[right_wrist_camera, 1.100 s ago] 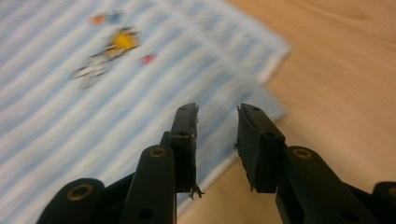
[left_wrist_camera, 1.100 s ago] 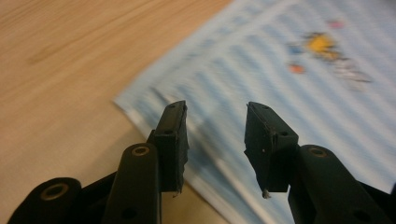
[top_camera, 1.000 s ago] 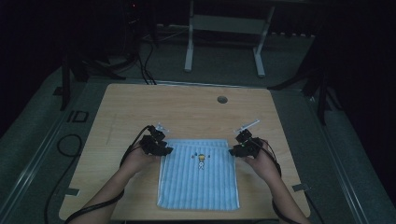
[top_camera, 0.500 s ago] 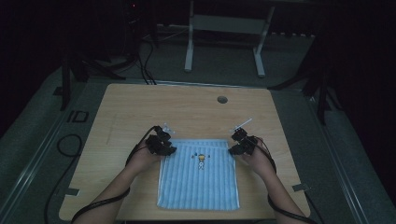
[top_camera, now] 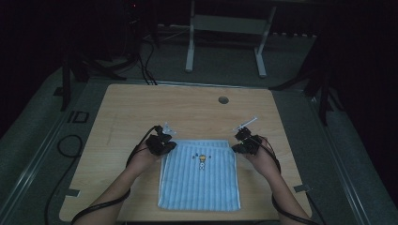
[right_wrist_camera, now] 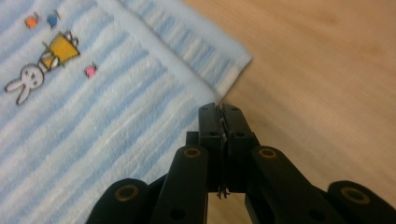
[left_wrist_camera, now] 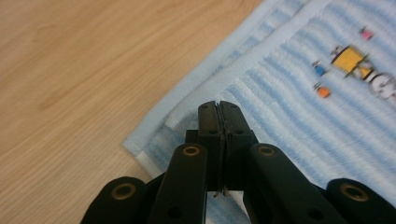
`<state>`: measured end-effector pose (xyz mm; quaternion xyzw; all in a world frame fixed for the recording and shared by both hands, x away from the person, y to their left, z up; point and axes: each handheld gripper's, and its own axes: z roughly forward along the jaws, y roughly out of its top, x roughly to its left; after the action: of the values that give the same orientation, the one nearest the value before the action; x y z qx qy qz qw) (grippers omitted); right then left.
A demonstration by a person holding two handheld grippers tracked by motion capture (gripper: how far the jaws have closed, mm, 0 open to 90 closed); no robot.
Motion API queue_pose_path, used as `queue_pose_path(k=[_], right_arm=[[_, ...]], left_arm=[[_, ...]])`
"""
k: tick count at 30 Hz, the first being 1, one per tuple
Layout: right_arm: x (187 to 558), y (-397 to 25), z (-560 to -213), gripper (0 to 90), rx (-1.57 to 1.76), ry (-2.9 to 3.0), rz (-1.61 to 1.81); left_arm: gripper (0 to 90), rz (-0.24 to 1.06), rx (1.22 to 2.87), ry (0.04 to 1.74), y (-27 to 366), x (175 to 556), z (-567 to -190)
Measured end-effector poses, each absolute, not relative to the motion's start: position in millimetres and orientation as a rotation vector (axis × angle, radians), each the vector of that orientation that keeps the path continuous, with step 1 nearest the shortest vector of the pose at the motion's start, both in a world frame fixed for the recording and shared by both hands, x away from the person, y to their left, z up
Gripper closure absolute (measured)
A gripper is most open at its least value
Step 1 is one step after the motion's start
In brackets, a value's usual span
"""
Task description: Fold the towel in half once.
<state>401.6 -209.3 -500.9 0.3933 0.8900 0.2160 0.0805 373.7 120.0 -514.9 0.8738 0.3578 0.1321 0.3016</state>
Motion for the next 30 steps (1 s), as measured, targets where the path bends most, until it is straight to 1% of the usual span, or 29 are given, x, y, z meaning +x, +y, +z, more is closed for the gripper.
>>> queue_pose_path(k=[4,6,7,15,20,22,24,26,30], right_arm=[[401.0,-207.2,-496.7,89.9,1.159,2.673,0.674],[400.7,-207.4,-493.7,89.9,1.168,2.657,0.700],[401.0,-207.3,-492.7,90.0,1.170,2.667,0.704],[401.1,-202.6,-485.1,90.0,1.149,2.663,0.725],[409.3,-190.9,-469.3,90.0,1.117,2.637,0.758],[416.6,-183.6,-464.3,90.0,1.120,2.628,0.766],[426.0,-175.8,-462.1,90.0,1.131,2.629,0.779],[436.8,-166.4,-463.0,90.0,1.149,2.628,0.775],[455.7,-151.1,-472.0,90.0,1.182,2.604,0.756]], left_arm=[[89.4,0.365,2.272,0.944,126.7,367.5,-503.5],[89.8,0.348,2.249,0.938,131.6,364.5,-497.4],[89.8,0.364,2.240,0.940,133.3,362.5,-495.2],[89.8,0.379,2.206,0.922,144.0,351.0,-478.3],[89.8,0.425,2.153,0.930,157.9,347.7,-463.0],[89.7,0.452,2.150,0.968,163.1,351.2,-462.5],[89.7,0.440,2.124,0.998,170.3,356.4,-464.9],[89.6,0.459,2.112,1.038,176.2,362.0,-470.6],[89.2,0.422,2.082,1.127,188.9,380.1,-489.7]])
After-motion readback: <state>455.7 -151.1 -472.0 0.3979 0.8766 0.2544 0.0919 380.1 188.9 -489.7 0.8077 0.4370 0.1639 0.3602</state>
